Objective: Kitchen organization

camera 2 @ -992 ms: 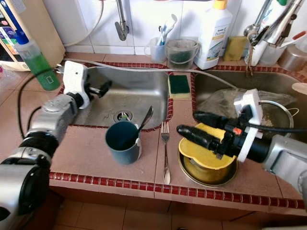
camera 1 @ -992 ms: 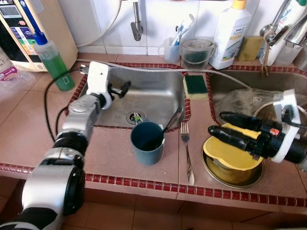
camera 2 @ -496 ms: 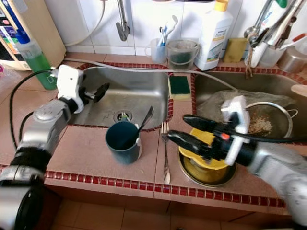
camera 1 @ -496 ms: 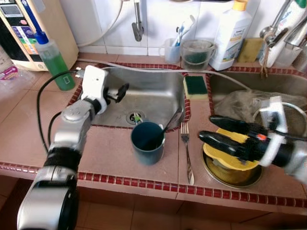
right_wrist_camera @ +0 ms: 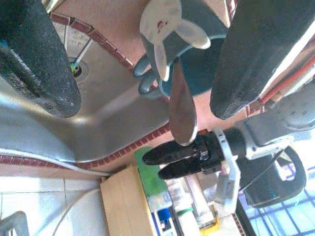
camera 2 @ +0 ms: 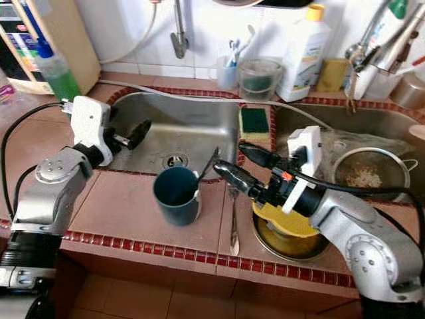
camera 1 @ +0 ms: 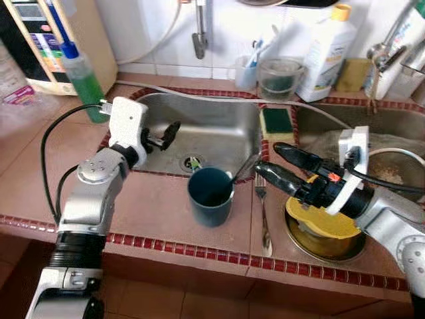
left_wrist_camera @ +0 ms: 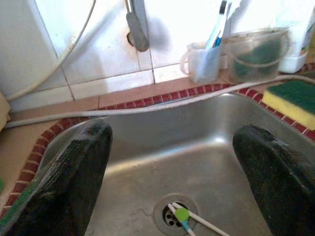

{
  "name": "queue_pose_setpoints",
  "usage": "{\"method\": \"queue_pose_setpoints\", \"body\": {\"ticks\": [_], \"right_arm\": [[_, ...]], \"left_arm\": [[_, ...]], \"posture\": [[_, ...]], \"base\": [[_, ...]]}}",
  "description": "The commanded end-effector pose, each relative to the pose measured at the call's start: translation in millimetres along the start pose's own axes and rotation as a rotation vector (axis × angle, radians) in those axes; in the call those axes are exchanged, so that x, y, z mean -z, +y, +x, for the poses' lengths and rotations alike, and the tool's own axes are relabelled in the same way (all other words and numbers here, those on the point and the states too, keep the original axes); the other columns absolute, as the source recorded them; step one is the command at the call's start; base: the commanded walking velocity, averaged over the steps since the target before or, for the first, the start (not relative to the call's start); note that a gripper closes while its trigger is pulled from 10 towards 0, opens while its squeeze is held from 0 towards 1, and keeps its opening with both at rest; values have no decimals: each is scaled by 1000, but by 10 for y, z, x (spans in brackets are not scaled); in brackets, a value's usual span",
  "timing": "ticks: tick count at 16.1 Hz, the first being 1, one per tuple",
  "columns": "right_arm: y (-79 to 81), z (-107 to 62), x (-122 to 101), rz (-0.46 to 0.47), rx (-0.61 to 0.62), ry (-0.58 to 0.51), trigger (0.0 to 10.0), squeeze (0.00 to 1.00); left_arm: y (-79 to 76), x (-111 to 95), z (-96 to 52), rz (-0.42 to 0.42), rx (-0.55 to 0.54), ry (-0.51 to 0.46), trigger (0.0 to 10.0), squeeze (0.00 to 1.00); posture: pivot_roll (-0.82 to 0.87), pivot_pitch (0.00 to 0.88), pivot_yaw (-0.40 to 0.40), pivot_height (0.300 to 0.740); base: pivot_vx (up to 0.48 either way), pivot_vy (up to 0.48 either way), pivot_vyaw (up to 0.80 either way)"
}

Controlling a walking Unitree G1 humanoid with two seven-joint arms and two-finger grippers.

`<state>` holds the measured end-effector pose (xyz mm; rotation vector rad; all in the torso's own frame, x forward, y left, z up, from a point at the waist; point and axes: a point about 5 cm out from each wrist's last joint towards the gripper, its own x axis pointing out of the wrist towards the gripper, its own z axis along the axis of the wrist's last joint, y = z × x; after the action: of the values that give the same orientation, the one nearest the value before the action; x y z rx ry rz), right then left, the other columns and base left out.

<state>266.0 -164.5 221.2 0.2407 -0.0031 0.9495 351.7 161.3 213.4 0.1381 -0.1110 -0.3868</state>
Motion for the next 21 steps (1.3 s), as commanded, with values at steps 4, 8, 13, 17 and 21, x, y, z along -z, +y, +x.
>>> {"method": "queue_pose_setpoints", "body": {"ticks": [4,8,13,17,21], "right_arm": [[-16,191,103,29,-12,-41,10000,0],[-4,323,222,72,-39,-56,10000,0],[20,420,376,103,-63,-41,4549,0],[38,410,448,117,-58,-37,0,0],[29,386,481,117,-32,-30,0,0]], "left_arm": [[-160,-71,-124,3,28,1,10000,0],[-245,-77,-195,-3,42,1,10000,0],[-366,-13,-333,10,88,26,10000,0],[-342,-25,-395,19,78,25,10000,0],[-312,-41,-414,23,70,24,10000,0]], "posture": [[-167,74,24,740],[-149,67,12,740],[-132,54,-2,740],[-126,48,-8,740],[-132,40,-5,740]], "base": [[0,0,0],[0,0,0],[0,0,0],[0,0,0],[0,0,0]]}}
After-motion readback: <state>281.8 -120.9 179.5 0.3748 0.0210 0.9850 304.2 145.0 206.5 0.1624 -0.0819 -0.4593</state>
